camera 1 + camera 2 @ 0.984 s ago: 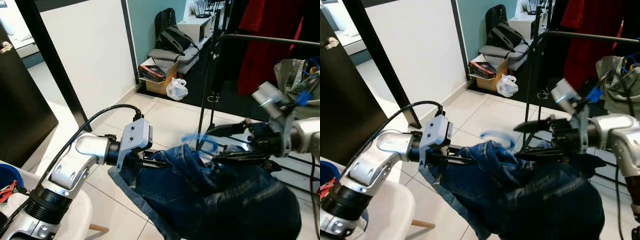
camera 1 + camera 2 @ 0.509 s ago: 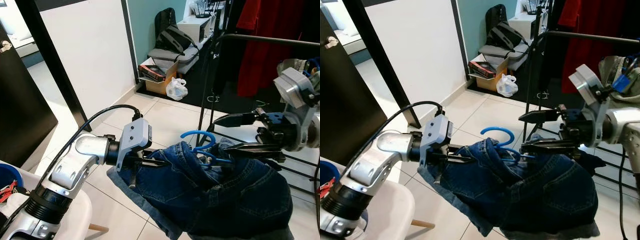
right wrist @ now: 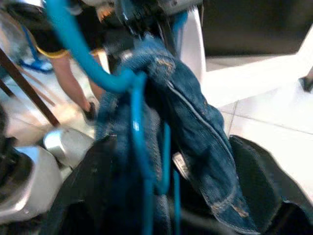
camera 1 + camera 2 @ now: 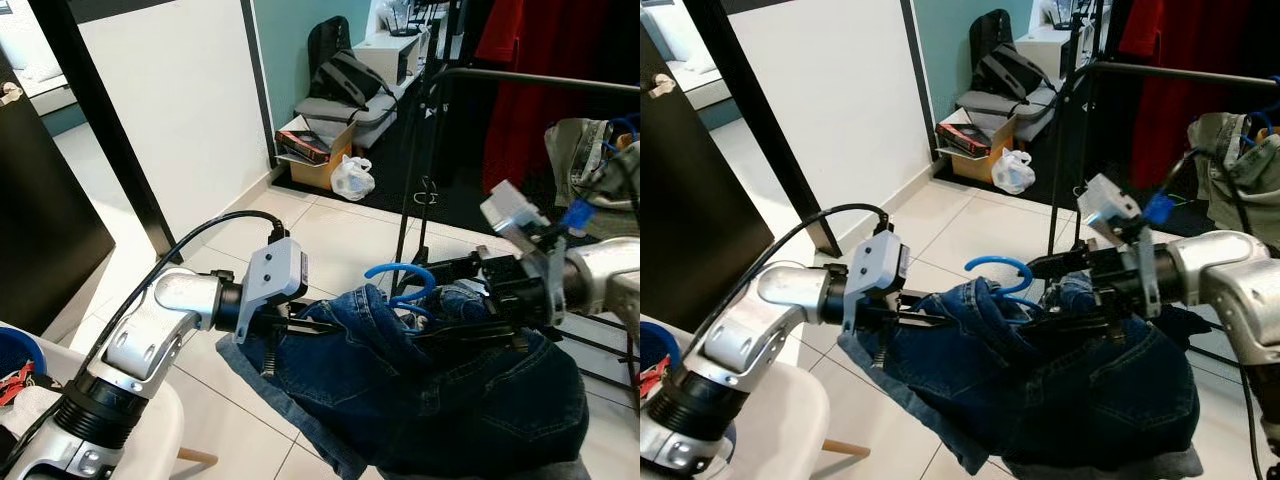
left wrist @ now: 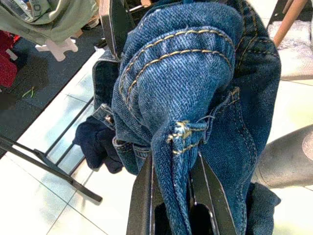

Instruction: Hang hanger

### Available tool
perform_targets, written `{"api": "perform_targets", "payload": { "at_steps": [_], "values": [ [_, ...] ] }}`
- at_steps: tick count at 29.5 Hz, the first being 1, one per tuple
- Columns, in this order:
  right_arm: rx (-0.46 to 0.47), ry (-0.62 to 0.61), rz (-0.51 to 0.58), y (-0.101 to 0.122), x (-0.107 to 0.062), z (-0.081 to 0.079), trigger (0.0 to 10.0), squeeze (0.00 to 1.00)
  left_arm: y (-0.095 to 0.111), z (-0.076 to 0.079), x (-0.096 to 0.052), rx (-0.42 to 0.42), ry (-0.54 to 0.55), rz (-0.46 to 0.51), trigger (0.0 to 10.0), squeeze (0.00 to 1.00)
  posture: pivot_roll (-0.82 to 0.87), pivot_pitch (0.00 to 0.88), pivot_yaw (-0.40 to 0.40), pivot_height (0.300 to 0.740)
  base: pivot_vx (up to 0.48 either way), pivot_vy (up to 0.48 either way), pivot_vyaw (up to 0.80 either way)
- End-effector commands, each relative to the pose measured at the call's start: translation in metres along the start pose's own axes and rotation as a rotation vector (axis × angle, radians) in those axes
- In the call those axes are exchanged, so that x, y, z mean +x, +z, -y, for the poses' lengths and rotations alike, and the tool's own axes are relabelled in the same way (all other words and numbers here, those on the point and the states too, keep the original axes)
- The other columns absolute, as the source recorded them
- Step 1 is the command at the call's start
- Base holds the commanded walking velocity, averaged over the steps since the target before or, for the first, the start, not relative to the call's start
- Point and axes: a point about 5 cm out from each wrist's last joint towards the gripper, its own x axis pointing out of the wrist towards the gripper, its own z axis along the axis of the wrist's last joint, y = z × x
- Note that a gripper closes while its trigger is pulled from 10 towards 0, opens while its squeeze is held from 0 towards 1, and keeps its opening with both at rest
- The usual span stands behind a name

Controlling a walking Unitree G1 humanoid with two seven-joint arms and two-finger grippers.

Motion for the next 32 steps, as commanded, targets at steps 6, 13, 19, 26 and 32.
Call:
{"api": "perform_targets", "payload": {
  "at_steps": [6,13,19,26,32],
  "values": [
    [-0.044,-0.04,-0.105,-0.004,0.004,0.004,0.0,0.0,0.006,-0.003,0.0,0.028,0.015,0.02,0.0,0.0,-0.09,0.0,0.07,0.74,0.0,0.0,0.0],
    [-0.049,-0.077,-0.134,-0.007,0.005,0.006,0.0,0.0,0.011,0.0,0.005,0.041,-0.003,0.04,0.0,0.0,-0.09,0.0,0.068,0.74,0.0,0.0,0.0],
    [-0.043,-0.076,-0.121,-0.008,0.008,0.007,0.0,0.0,0.012,0.003,0.008,0.044,-0.014,0.053,0.0,0.0,-0.09,0.0,0.068,0.74,0.0,0.0,0.0],
    [-0.065,-0.059,-0.062,-0.002,0.012,0.006,0.0,0.0,0.012,0.002,0.011,0.038,-0.011,0.081,3.1,0.89,-0.09,0.0,0.071,0.74,0.0,0.0,0.0],
    [-0.065,-0.063,-0.043,-0.002,0.011,0.005,0.0,0.0,0.01,-0.002,0.009,0.028,0.009,0.082,10.0,1.0,-0.1,0.0,0.076,0.74,0.0,0.0,0.0]
  ]
}}
